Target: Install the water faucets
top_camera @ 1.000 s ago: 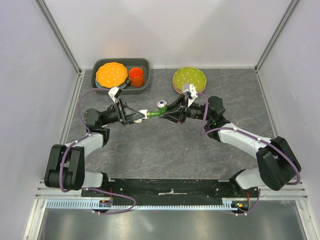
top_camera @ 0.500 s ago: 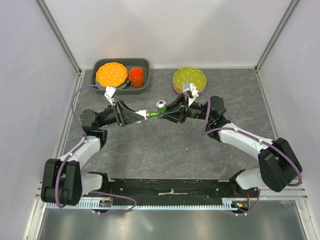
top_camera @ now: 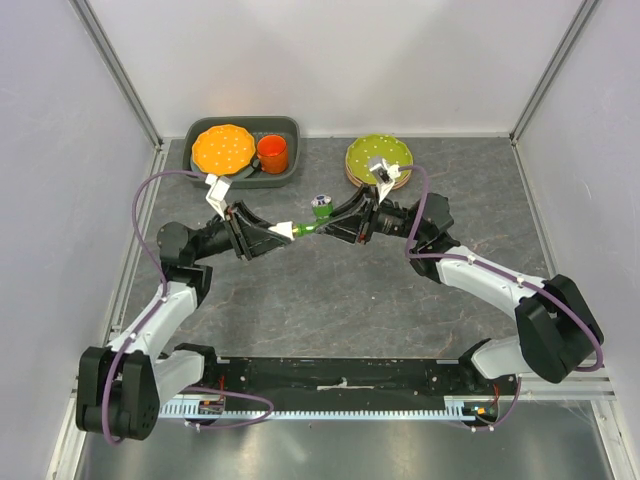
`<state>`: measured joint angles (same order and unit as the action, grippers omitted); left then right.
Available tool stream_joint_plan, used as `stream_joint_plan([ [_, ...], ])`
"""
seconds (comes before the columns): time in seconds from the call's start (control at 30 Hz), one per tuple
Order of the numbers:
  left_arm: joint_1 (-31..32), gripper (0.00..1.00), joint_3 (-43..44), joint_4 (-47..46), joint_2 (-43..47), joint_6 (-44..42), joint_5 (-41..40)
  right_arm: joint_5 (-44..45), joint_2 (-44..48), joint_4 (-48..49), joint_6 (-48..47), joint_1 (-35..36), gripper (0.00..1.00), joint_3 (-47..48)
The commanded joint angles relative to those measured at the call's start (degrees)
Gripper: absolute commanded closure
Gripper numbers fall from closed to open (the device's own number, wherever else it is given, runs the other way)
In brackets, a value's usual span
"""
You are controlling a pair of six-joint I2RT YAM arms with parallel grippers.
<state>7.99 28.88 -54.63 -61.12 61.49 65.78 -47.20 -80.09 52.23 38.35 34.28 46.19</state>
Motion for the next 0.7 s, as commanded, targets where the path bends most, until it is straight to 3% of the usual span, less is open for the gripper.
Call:
stream_joint_plan([
  [0.0, 4.23, 0.98, 2.40, 1.71, 3.55, -10.94, 1.72, 3.34, -1.64, 1.65, 8.05, 2.54, 1.00, 0.39],
  [0.33, 6.07, 0.98, 4.34, 22.80, 12.95, -33.00, -5.21, 6.15, 1.43, -7.75, 10.34, 3.33, 1.00, -0.14],
  [0.67, 11.96, 0.98, 6.71, 40.73, 17.97, -56.89, -14.36, 7.21, 2.66, -6.26, 16.23, 3.77, 1.00, -2.25],
])
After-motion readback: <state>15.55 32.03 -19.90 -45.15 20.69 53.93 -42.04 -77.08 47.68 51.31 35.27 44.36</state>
